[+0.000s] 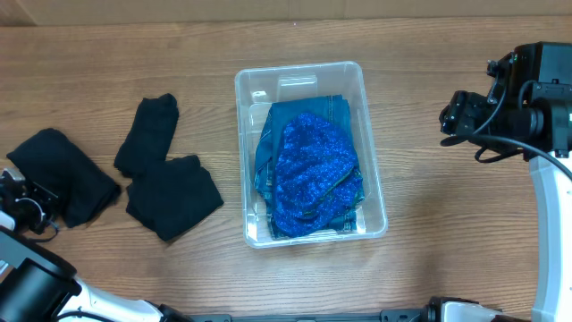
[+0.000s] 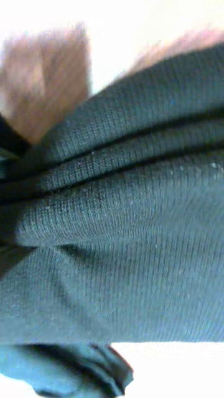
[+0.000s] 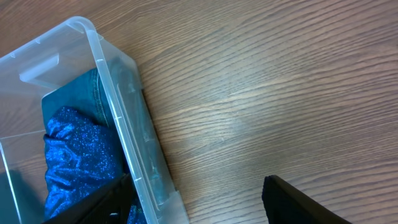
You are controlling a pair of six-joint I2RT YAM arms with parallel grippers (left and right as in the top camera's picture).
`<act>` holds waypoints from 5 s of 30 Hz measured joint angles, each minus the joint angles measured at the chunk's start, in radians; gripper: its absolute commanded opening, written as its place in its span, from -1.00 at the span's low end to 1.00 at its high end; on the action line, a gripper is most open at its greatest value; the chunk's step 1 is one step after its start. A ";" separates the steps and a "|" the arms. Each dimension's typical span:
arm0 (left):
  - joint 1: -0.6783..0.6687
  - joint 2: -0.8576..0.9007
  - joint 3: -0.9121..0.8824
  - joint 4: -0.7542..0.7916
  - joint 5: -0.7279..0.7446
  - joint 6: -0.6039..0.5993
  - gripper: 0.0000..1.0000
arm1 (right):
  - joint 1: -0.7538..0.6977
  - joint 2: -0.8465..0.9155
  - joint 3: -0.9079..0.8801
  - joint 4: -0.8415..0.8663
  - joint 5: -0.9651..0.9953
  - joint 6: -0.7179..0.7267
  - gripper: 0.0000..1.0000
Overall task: Pack container
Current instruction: 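Move the left gripper to the black folded cloth and grasp it, then lift the black cloth and swing it right over the bin, then lower the black cloth into the bin's top end with the left gripper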
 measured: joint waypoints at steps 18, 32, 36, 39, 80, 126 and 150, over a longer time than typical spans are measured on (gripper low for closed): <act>-0.071 -0.035 -0.019 0.029 0.262 -0.002 -0.92 | 0.000 0.000 0.000 -0.006 -0.019 0.000 0.40; -0.276 -0.614 0.004 0.036 0.375 -0.074 -0.92 | 0.000 0.000 0.000 -0.005 -0.019 0.000 0.38; -0.474 -0.641 0.039 0.039 0.392 -0.091 -0.92 | 0.000 0.000 0.000 -0.005 -0.018 0.000 0.38; -0.681 -0.640 0.063 0.057 0.391 -0.095 -0.92 | 0.000 0.000 0.000 -0.005 -0.018 0.000 0.37; -1.154 -0.381 0.110 0.238 -0.162 0.926 -0.92 | 0.000 0.000 0.000 -0.022 -0.018 -0.004 0.36; -1.583 -0.252 0.115 0.431 -1.155 1.083 -0.92 | 0.000 0.001 0.000 -0.022 -0.018 -0.004 0.35; -1.621 -0.072 0.137 0.299 -1.169 1.056 -0.92 | 0.000 0.001 0.000 -0.023 -0.018 -0.004 0.34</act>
